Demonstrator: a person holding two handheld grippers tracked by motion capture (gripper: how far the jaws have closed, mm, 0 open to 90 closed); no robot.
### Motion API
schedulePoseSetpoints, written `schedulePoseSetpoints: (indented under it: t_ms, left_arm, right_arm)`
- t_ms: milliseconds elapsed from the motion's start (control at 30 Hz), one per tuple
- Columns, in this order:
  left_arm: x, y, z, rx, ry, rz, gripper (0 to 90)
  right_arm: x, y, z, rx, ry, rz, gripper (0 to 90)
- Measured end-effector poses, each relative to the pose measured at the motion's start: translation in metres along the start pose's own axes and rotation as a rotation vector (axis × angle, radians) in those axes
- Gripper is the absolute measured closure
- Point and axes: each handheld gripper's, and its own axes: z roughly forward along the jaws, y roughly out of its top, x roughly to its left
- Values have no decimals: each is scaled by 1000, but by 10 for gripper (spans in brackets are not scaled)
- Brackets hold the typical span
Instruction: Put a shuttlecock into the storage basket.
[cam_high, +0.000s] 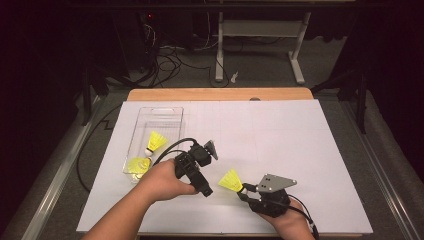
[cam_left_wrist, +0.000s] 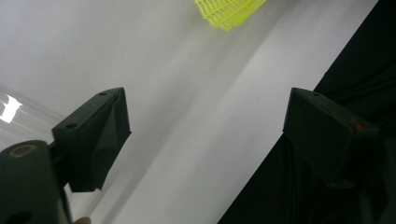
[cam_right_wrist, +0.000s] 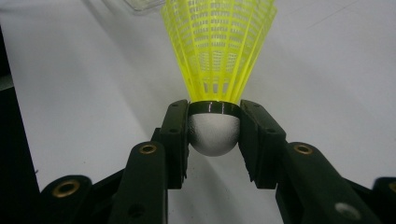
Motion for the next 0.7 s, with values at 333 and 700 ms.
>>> schedulePoseSetpoints:
  t_ms: [333,700]
  left_arm:
    - [-2,3,12,0,-31,23,304]
    - [-6,7,18,-14,-45,65,450]
  right_arm:
    - [3,1,1,-5,19,-20,658]
    - [7,2,3,1,46,-37,657]
